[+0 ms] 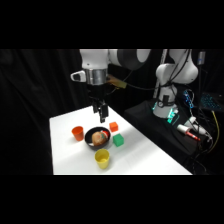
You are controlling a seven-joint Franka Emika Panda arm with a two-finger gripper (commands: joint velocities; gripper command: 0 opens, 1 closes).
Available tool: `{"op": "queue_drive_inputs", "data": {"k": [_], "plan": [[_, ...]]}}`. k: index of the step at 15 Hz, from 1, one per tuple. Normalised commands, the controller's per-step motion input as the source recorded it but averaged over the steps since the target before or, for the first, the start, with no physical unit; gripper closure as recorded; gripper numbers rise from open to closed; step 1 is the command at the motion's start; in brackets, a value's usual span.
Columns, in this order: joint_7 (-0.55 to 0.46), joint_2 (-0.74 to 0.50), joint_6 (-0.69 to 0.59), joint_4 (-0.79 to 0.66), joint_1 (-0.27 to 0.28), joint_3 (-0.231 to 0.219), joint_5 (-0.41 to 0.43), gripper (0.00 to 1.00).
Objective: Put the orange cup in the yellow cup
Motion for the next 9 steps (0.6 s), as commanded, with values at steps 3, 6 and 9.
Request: {"op": "queue_drive_inputs", "data": {"k": [3, 6, 9], "plan": [[0.01, 0.01, 0.03, 0.02, -0.019, 0.005, -0.011, 0.0], [0.01, 0.06, 0.1, 0.07, -0.04, -0.022, -0.036, 0.0], [0.02, 0.12, 0.15, 0.16, -0.061, -0.043, -0.042, 0.0]]}}
